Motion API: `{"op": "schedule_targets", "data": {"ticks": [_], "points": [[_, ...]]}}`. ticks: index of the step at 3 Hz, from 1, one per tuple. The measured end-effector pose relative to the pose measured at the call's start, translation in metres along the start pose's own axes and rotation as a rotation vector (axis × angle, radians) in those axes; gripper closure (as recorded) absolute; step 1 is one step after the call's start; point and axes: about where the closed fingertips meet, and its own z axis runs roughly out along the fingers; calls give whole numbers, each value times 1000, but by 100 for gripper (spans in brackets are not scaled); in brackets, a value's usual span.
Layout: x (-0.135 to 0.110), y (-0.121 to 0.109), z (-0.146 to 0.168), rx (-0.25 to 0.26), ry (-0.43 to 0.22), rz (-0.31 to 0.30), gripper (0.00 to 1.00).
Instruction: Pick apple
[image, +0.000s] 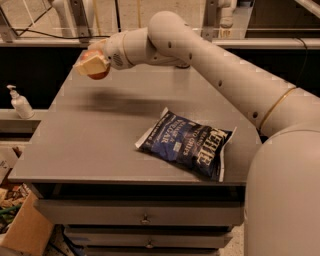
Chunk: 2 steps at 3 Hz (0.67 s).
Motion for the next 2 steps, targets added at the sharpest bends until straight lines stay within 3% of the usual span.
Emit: {"op": "schedule_targets", "data": {"ticks": [1, 2], "points": [[-9, -15, -51, 61, 7, -7, 100], [-9, -15, -51, 61, 7, -7, 100]]}}
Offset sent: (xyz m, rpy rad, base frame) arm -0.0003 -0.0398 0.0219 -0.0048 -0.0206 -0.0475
